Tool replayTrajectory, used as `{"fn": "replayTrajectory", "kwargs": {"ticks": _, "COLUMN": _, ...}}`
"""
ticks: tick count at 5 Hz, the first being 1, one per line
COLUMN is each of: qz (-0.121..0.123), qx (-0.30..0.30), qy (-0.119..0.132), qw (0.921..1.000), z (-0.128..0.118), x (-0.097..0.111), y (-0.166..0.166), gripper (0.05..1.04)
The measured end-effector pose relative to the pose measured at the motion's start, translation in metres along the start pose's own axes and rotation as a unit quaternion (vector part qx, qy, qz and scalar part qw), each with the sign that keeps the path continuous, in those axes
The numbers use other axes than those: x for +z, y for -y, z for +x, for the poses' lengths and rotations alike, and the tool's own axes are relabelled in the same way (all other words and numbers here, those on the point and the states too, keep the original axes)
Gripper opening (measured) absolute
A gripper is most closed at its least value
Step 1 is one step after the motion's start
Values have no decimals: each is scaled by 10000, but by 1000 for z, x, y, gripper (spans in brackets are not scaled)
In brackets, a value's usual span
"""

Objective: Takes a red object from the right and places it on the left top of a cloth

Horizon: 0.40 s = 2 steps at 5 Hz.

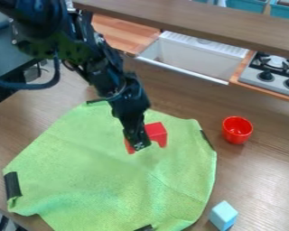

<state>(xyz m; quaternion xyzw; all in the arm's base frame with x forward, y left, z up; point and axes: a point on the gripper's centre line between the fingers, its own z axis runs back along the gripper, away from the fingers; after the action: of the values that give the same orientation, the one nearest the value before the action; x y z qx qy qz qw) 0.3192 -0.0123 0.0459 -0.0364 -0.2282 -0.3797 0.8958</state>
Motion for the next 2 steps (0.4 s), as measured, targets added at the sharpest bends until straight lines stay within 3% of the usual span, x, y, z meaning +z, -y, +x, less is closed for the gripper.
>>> {"fn": "replayTrajectory", "kwargs": {"ticks": 2, "qz": 78, "qx": -98, "qy": -60, "qw": 9999, "z": -2, "x": -3, "y": 1, "gripper": 580}}
